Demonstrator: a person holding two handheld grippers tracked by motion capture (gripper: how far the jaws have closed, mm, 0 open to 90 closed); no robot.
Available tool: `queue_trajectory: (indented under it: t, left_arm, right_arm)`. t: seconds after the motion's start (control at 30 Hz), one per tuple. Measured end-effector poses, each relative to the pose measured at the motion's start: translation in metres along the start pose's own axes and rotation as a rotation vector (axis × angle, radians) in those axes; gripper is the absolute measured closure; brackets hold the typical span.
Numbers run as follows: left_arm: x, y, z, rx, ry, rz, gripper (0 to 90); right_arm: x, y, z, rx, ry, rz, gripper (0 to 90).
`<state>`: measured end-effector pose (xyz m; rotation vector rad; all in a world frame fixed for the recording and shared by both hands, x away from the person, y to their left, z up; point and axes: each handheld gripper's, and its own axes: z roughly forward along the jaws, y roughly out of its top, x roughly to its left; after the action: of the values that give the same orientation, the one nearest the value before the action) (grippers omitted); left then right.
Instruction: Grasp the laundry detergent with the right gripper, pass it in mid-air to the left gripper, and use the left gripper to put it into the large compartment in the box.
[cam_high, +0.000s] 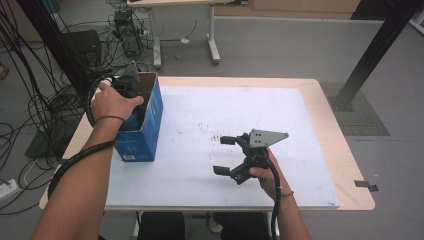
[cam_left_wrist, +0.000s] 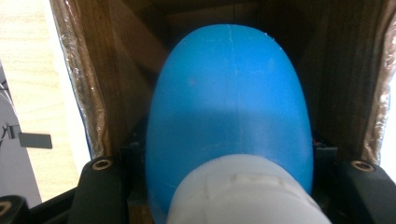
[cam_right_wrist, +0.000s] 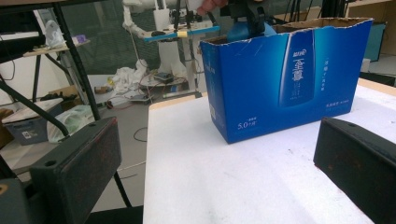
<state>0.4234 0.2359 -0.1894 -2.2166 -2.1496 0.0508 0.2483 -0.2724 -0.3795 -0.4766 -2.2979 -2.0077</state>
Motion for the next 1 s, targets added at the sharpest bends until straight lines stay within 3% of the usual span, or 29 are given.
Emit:
queue_trajectory:
  t: [1.0]
  left_arm:
    - [-0.0005, 0.0008, 0.0052, 0.005, 0.002, -0.009, 37.9]
  right_arm:
    - [-0.0011, -0.0015, 0.0013, 0.006, 0.003, 0.007, 1.1]
